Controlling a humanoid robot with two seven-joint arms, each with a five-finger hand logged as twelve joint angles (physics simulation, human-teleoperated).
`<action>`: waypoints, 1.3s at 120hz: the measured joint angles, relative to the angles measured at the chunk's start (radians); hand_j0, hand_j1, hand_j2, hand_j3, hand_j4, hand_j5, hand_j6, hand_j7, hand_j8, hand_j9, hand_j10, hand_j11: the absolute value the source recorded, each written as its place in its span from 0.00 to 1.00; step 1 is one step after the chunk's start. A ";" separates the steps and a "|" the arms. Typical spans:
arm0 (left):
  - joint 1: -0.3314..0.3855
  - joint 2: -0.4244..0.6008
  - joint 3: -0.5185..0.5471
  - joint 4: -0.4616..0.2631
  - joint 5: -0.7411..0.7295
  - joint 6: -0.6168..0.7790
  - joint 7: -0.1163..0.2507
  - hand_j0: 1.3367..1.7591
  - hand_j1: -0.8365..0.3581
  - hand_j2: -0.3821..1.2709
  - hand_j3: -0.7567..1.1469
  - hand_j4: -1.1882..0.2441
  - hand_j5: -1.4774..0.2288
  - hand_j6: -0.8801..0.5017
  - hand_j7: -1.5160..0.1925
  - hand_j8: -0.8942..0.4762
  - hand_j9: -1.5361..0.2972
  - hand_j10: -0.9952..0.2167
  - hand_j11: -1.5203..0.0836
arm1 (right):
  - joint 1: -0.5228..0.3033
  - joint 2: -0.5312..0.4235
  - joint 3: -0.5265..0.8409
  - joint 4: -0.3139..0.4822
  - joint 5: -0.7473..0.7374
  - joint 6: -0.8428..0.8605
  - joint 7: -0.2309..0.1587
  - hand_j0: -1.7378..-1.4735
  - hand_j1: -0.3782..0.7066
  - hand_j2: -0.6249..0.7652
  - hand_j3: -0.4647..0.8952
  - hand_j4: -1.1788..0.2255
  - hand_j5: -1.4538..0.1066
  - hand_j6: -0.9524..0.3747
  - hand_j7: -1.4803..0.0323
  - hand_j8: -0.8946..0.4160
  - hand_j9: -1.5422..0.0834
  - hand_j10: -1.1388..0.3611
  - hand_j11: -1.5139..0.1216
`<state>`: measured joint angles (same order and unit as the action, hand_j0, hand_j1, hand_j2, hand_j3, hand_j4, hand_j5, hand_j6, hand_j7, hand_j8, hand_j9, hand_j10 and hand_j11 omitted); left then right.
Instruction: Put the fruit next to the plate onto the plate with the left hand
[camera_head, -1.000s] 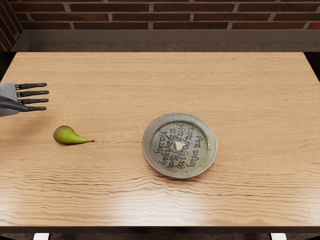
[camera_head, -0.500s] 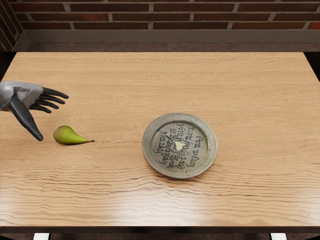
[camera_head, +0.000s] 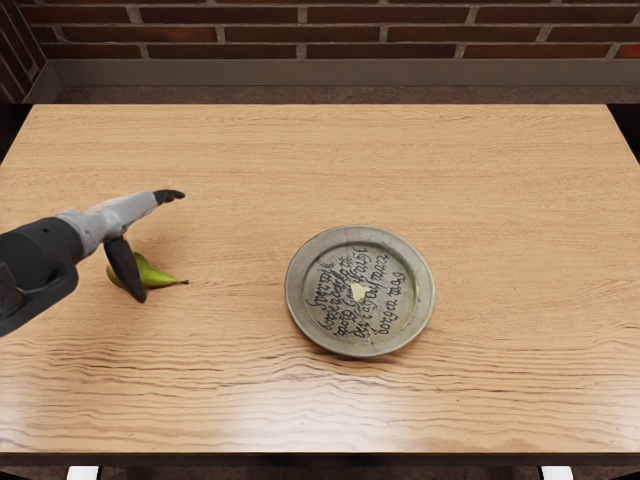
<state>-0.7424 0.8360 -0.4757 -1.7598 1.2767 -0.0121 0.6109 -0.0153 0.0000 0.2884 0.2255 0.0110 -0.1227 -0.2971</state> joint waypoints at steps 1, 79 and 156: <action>0.000 0.001 0.005 0.000 0.002 0.003 0.000 0.76 0.92 0.24 0.40 0.77 0.81 0.58 0.83 0.59 0.79 0.76 0.89 | 0.000 0.000 0.000 0.000 0.000 0.000 0.000 0.30 0.03 0.45 0.34 0.84 0.93 0.72 0.98 0.68 0.95 0.76 0.93; 0.015 -0.092 0.078 0.202 0.016 0.137 0.000 0.76 0.81 0.26 0.40 0.70 0.73 0.50 0.75 0.52 0.71 0.67 0.80 | 0.000 0.000 -0.001 0.000 0.000 0.000 0.000 0.30 0.03 0.45 0.34 0.84 0.93 0.72 0.98 0.68 0.95 0.76 0.93; 0.012 -0.090 0.083 0.203 -0.023 0.136 0.000 0.75 0.51 0.34 0.40 0.39 0.40 0.31 0.41 0.30 0.39 0.32 0.44 | 0.000 0.000 -0.001 0.000 0.000 0.000 0.000 0.30 0.03 0.45 0.34 0.84 0.93 0.72 0.98 0.68 0.95 0.76 0.93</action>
<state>-0.7302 0.7455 -0.3926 -1.5566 1.2541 0.1238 0.6108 -0.0153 0.0000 0.2875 0.2255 0.0107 -0.1227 -0.2973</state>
